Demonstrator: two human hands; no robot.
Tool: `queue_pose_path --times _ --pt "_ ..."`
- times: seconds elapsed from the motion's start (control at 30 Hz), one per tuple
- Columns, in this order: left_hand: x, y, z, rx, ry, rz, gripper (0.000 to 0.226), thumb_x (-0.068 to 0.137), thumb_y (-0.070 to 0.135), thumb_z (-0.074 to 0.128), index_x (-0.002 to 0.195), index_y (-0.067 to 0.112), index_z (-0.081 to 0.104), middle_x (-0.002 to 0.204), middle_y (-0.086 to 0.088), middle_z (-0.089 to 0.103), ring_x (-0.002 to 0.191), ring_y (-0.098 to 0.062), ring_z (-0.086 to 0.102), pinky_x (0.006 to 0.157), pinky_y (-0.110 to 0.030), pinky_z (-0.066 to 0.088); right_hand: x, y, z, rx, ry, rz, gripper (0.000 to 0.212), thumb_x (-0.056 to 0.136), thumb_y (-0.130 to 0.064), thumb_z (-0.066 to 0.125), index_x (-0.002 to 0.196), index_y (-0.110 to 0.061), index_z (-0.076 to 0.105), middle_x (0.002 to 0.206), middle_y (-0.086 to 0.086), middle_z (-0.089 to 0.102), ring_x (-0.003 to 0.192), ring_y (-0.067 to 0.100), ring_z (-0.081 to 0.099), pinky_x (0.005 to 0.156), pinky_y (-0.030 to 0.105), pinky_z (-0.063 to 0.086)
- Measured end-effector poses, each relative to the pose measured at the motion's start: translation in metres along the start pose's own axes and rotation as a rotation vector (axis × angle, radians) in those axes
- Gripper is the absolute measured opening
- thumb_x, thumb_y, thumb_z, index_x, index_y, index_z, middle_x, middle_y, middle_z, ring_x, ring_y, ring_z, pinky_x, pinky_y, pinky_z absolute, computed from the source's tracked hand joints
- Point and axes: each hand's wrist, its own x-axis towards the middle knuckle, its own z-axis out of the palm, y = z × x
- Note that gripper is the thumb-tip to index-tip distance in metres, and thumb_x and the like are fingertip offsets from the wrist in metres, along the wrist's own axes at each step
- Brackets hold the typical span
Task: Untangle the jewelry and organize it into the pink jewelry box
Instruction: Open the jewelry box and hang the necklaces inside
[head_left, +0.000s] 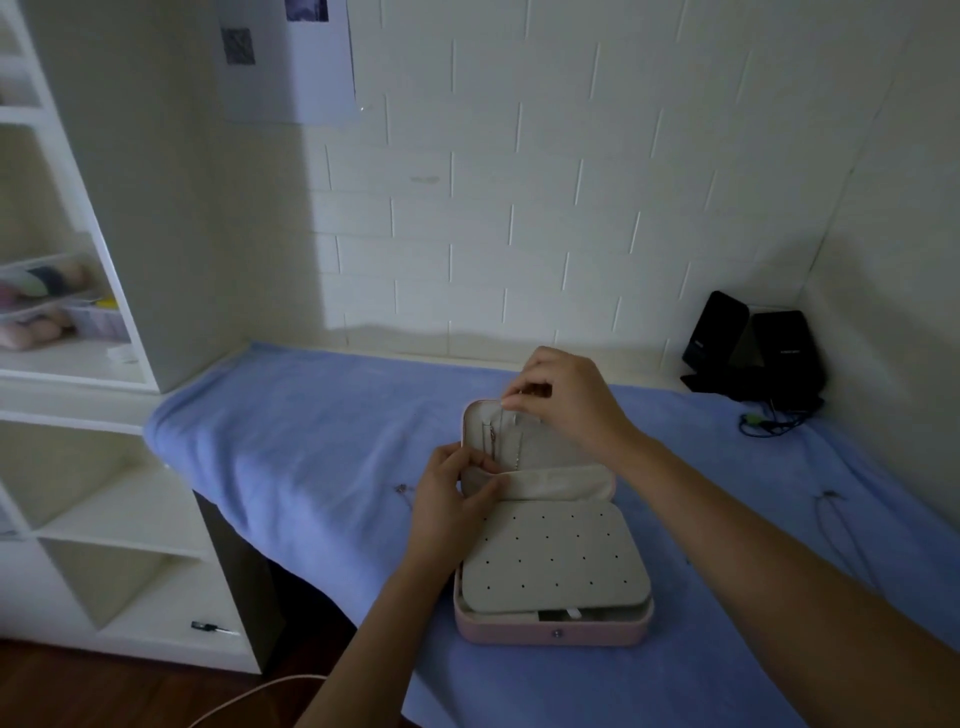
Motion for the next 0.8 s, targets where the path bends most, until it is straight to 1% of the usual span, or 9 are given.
queue_pose_path --times 0.07,0.13,0.17,0.23,0.37,0.43,0.53,0.67,0.8 --pt "0.0 0.001 0.0 -0.002 0.001 0.001 0.02 0.079 0.02 0.071 0.073 0.033 0.058 0.102 0.008 0.054 0.095 0.001 0.052 0.07 0.001 0.034 -0.005 0.006 0.006 -0.054 0.031 -0.047 0.006 0.074 -0.015 0.078 0.078 -0.011 0.076 0.072 -0.004 0.052 0.06 0.0 0.051 0.061 0.009 0.038" --pt "0.0 0.0 0.0 -0.002 0.004 -0.002 0.02 0.079 0.019 0.071 0.073 0.033 0.058 0.102 0.007 0.054 0.094 0.002 0.051 0.07 0.001 0.034 -0.008 0.011 0.01 -0.126 0.068 -0.077 0.007 0.075 -0.018 0.077 0.079 -0.012 0.075 0.073 -0.001 0.053 0.059 0.004 0.05 0.058 0.024 0.046" --pt "0.0 0.0 0.0 0.001 0.005 -0.001 0.02 0.079 0.019 0.071 0.073 0.033 0.058 0.102 0.007 0.054 0.094 0.002 0.051 0.069 0.001 0.034 -0.009 0.013 0.012 -0.15 0.084 -0.08 0.007 0.076 -0.019 0.077 0.079 -0.013 0.075 0.073 0.0 0.054 0.06 0.008 0.051 0.057 0.03 0.048" --pt "0.0 0.0 0.0 0.004 0.003 -0.003 0.019 0.079 0.02 0.072 0.074 0.032 0.058 0.102 0.008 0.054 0.094 0.003 0.051 0.069 0.0 0.034 -0.011 0.015 0.014 -0.164 0.112 -0.084 0.006 0.076 -0.02 0.077 0.079 -0.014 0.074 0.073 -0.002 0.054 0.06 0.01 0.052 0.055 0.035 0.049" --pt "0.0 0.0 0.0 0.002 0.003 0.002 0.019 0.079 0.02 0.072 0.073 0.032 0.058 0.102 0.009 0.054 0.094 0.003 0.051 0.07 -0.002 0.035 -0.014 0.016 0.018 -0.188 0.155 -0.129 0.007 0.078 -0.021 0.075 0.079 -0.015 0.072 0.076 -0.004 0.055 0.06 0.004 0.047 0.052 0.034 0.048" --pt "0.0 0.001 -0.001 0.003 -0.001 -0.001 0.019 0.079 0.02 0.072 0.074 0.033 0.059 0.102 0.011 0.053 0.095 0.003 0.051 0.07 -0.003 0.037 -0.015 0.016 0.017 -0.183 0.176 -0.153 0.007 0.078 -0.02 0.074 0.079 -0.014 0.072 0.077 -0.003 0.057 0.062 0.007 0.052 0.053 0.032 0.049" --pt "-0.001 0.0 -0.001 -0.001 0.002 0.006 0.019 0.079 0.021 0.072 0.074 0.034 0.059 0.102 0.012 0.053 0.095 0.005 0.051 0.071 -0.005 0.037 -0.018 0.019 0.017 -0.173 0.223 -0.18 0.006 0.079 -0.018 0.072 0.078 -0.013 0.072 0.078 -0.001 0.06 0.068 0.014 0.061 0.059 0.028 0.048" --pt "-0.001 0.001 -0.001 -0.013 0.006 0.008 0.02 0.079 0.02 0.072 0.074 0.034 0.058 0.102 0.011 0.053 0.096 0.003 0.051 0.072 -0.009 0.038 -0.024 0.023 0.024 -0.28 0.303 -0.221 0.005 0.083 -0.016 0.068 0.079 -0.013 0.071 0.081 -0.001 0.065 0.081 0.015 0.066 0.065 0.024 0.049" --pt "-0.002 0.001 -0.001 -0.015 0.011 0.012 0.019 0.079 0.02 0.072 0.075 0.033 0.059 0.102 0.01 0.054 0.096 0.001 0.052 0.073 -0.007 0.038 -0.026 0.021 0.028 -0.317 0.353 -0.245 0.006 0.083 -0.016 0.07 0.077 -0.013 0.07 0.081 -0.001 0.064 0.084 0.012 0.066 0.058 0.027 0.051"
